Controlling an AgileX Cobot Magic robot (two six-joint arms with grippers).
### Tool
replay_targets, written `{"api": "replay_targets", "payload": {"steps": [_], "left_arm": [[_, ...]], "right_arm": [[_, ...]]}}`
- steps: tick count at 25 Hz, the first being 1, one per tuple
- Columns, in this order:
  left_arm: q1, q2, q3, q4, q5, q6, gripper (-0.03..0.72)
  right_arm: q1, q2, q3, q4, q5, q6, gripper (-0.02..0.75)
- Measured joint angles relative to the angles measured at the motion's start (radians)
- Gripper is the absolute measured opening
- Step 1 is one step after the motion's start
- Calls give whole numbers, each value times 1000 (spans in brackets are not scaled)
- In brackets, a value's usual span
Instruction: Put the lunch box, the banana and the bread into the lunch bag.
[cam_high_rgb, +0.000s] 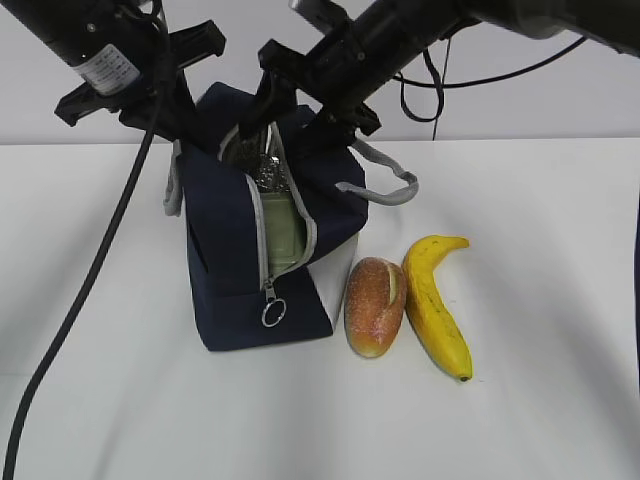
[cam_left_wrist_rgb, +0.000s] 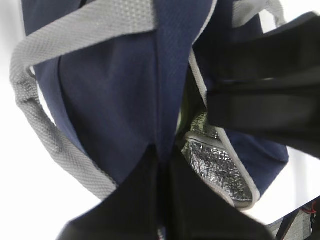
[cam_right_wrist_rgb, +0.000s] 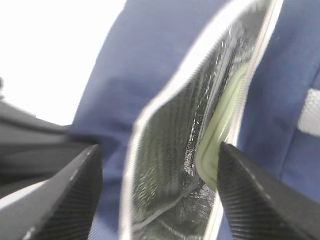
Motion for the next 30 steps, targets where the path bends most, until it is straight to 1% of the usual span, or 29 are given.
{"api": "replay_targets", "payload": {"steps": [4, 6, 11, 14, 18, 22, 24, 27, 30], "left_arm": [[0, 0, 0, 0, 0, 0, 0], [0, 0, 0, 4, 1, 1, 0], [0, 0, 0, 11, 2, 1, 0], [0, 0, 0, 12, 3, 1, 0], [0, 0, 0, 13, 3, 1, 0], [0, 0, 0, 17, 3, 1, 0], [0, 0, 0, 18, 3, 1, 0], [0, 0, 0, 19, 4, 1, 0], [0, 0, 0, 19, 5, 1, 0]], "right_arm": [[-4, -53, -22, -17, 6, 23, 548], [-6, -98, -23, -66, 10, 45, 548], [-8, -206, -24, -298, 25, 134, 548], [-10, -244, -24, -386, 31, 174, 548], [-11, -290, 6, -471, 33, 207, 548], [-11, -338, 130, -566, 33, 213, 548], [-11, -364, 190, -594, 33, 213, 548], [-11, -420, 299, -607, 25, 219, 548], [-11, -475, 427, -611, -25, 221, 548]]}}
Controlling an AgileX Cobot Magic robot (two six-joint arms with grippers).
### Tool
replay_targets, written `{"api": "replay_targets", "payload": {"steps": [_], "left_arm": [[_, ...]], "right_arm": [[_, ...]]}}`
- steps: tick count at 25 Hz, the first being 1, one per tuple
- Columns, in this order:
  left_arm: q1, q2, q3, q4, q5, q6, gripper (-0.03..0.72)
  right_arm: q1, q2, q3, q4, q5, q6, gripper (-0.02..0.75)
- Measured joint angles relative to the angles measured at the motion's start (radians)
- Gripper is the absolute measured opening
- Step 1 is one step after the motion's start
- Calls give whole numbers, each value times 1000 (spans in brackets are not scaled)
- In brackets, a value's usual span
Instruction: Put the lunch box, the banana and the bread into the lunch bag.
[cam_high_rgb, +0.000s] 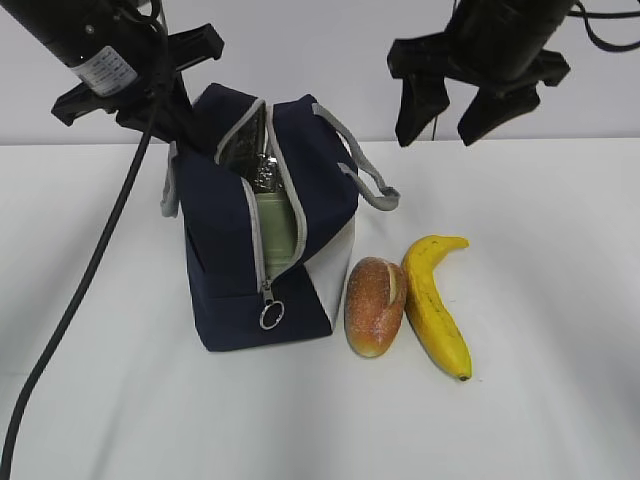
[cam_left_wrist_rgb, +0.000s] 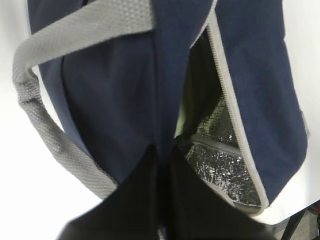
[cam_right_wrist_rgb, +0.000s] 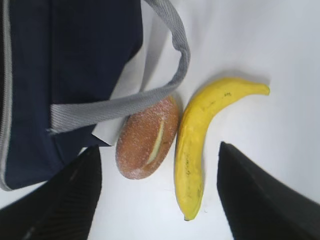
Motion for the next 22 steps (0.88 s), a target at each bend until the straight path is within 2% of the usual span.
{"api": "replay_targets", "payload": {"steps": [10, 15, 22], "left_arm": [[0, 0, 0, 1, 2, 0, 0], [0, 0, 0, 1, 4, 0, 0], [0, 0, 0, 1, 5, 0, 0]], "right_arm": [[0, -145, 422, -40, -193, 13, 548], [0, -147, 518, -40, -221, 14, 548], [0, -103, 537, -40, -270, 16, 548]]}}
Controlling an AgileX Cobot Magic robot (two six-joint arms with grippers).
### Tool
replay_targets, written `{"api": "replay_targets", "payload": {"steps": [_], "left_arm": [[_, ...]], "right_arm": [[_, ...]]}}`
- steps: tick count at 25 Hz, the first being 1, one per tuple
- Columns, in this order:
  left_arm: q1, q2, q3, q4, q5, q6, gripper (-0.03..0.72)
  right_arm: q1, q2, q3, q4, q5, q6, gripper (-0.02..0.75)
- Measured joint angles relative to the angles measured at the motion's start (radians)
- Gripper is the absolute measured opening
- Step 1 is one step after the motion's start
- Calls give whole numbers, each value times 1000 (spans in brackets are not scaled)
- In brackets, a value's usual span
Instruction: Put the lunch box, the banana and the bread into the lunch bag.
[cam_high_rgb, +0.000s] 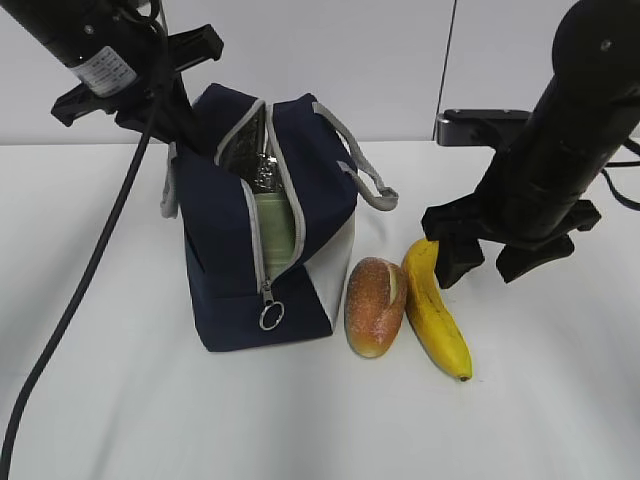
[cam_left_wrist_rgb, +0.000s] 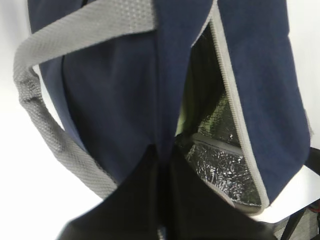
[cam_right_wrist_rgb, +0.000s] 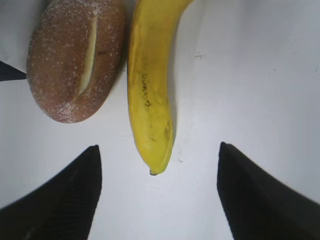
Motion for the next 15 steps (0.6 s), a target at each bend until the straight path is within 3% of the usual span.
{"api": "replay_targets", "payload": {"steps": [15], "left_arm": [[0, 0, 0, 2, 0, 0, 0]], "right_arm": [[0, 179, 3, 115, -107, -146, 548]]}}
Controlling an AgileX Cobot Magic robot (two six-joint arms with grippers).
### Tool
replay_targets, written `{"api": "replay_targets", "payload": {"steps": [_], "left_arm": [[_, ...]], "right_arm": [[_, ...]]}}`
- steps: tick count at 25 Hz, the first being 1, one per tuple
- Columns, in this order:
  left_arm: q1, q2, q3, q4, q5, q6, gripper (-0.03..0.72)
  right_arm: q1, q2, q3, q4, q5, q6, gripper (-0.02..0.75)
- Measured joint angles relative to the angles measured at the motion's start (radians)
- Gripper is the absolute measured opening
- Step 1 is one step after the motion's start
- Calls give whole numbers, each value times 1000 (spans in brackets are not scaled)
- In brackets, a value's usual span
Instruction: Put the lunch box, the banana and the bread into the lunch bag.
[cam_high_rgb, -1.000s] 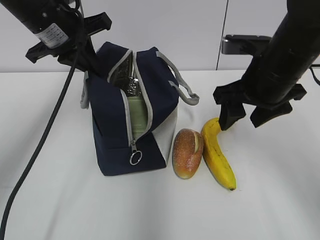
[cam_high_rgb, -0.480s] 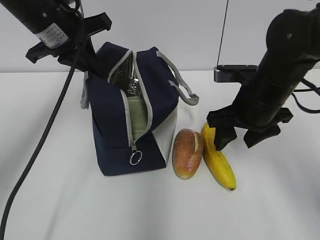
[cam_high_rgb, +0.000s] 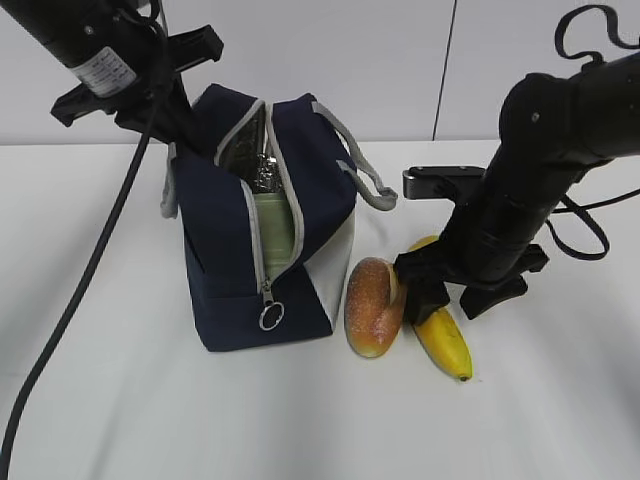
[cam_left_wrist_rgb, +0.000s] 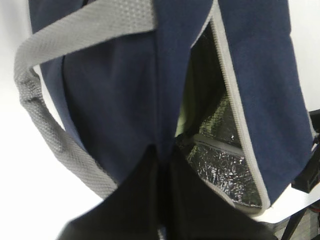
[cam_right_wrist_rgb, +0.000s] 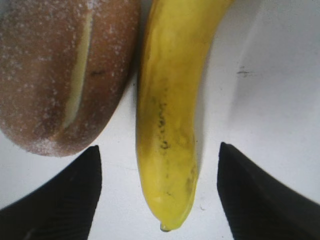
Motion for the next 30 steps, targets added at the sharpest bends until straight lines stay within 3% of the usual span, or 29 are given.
{"api": "replay_targets", "payload": {"steps": [12, 21, 30], "left_arm": [[0, 0, 0, 0, 0, 0, 0], [0, 0, 0, 0, 0, 0, 0], [0, 0, 0, 1, 0, 0, 0]], "right_arm": [[0, 45, 2, -7, -85, -17, 543], [0, 45, 2, -16, -94, -23, 393], [0, 53, 2, -4, -97, -39, 382]]}}
